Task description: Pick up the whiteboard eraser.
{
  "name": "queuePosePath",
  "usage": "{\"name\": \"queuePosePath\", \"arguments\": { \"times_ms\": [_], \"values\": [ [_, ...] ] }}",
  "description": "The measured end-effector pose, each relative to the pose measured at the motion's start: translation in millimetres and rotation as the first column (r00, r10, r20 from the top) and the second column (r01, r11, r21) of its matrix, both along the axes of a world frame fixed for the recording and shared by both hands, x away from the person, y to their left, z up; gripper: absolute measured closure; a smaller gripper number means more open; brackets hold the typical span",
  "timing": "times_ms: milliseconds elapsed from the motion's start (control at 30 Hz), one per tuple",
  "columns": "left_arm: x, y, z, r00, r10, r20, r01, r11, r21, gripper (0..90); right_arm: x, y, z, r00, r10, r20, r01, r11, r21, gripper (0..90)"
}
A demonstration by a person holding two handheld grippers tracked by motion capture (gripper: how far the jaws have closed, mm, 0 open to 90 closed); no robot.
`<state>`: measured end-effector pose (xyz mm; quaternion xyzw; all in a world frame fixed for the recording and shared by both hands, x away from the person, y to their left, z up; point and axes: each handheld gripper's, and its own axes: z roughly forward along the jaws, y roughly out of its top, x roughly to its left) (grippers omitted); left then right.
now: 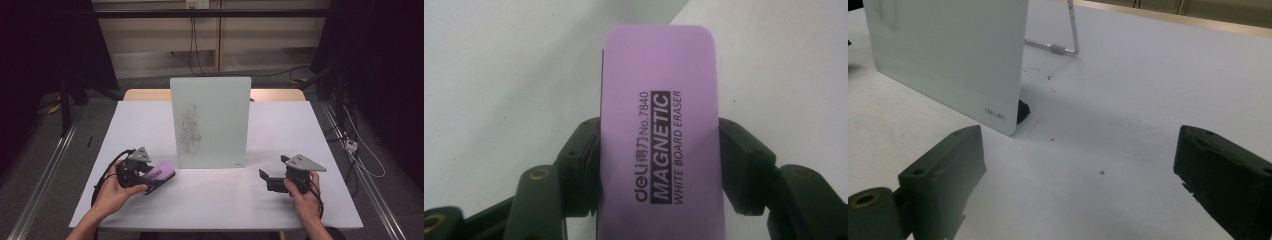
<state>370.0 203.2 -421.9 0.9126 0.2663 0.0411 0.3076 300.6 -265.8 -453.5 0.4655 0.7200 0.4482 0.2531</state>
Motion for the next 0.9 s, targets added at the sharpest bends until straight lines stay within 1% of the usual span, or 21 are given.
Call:
{"name": "queuePosePath", "arguments": {
  "times_ms": [67, 233, 333, 467, 500, 600, 633, 667, 700, 867, 900],
  "values": [
    [-0.9, 3.3, 0.8, 0.9999, 0.010, 0.002, -0.010, 0.9994, -0.034, 41.0, 1.5, -0.4, -0.5, 1.0000, -0.004, -0.004, 0.004, 1.000, 0.003, 6.3],
    [-3.2, 7.4, 4.6, 0.9981, 0.037, 0.049, -0.033, 0.9958, -0.086, 41.0, 1.1, -1.2, -0.3, 1.0000, -0.009, -0.003, 0.009, 1.000, 0.001, 6.3],
    [-4.6, 9.2, 8.0, 0.9958, 0.056, 0.073, -0.046, 0.9907, -0.128, 41.0, -0.4, -1.4, 0.0, 1.0000, -0.003, -0.001, 0.003, 1.000, -0.001, 6.3],
    [-6.9, 11.5, 10.0, 0.9916, 0.069, 0.110, -0.050, 0.9850, -0.165, 41.0, -0.3, -1.7, -0.3, 1.0000, 0.001, -0.001, -0.001, 1.000, -0.003, 6.3],
    [-7.8, 12.0, 10.3, 0.9910, 0.072, 0.113, -0.051, 0.9829, -0.177, 41.0, -0.3, -1.7, -0.3, 1.0000, 0.001, -0.001, -0.001, 1.000, -0.003, 6.3],
    [-9.8, 13.2, 12.0, 0.9862, 0.087, 0.141, -0.056, 0.9771, -0.205, 41.0, -1.7, -0.5, -0.1, 0.9999, 0.011, 0.002, -0.011, 1.000, -0.004, 6.3],
    [-10.3, 13.7, 13.6, 0.9851, 0.089, 0.147, -0.059, 0.9775, -0.203, 41.0, -1.7, -0.5, -0.1, 0.9999, 0.011, 0.002, -0.011, 1.000, -0.004, 6.3],
    [-10.5, 13.7, 13.7, 0.9835, 0.093, 0.155, -0.058, 0.9744, -0.217, 41.0, -1.9, -0.8, -0.1, 0.9999, 0.011, 0.002, -0.011, 1.000, -0.004, 6.2],
    [-10.8, 14.1, 14.5, 0.9816, 0.094, 0.166, -0.056, 0.9737, -0.221, 41.0, -2.0, -0.9, 0.0, 1.0000, 0.010, 0.001, -0.010, 1.000, -0.002, 6.3],
    [-12.8, 15.1, 17.1, 0.9755, 0.105, 0.193, -0.054, 0.9663, -0.252, 41.0, -2.0, -1.6, 0.0, 1.0000, 0.007, 0.000, -0.007, 1.000, -0.002, 6.3],
    [-13.0, 15.2, 17.7, 0.9759, 0.102, 0.193, -0.050, 0.9653, -0.256, 41.0, -2.0, -1.6, 0.0, 1.0000, 0.007, 0.000, -0.007, 1.000, -0.002, 6.3]
  ]
}}
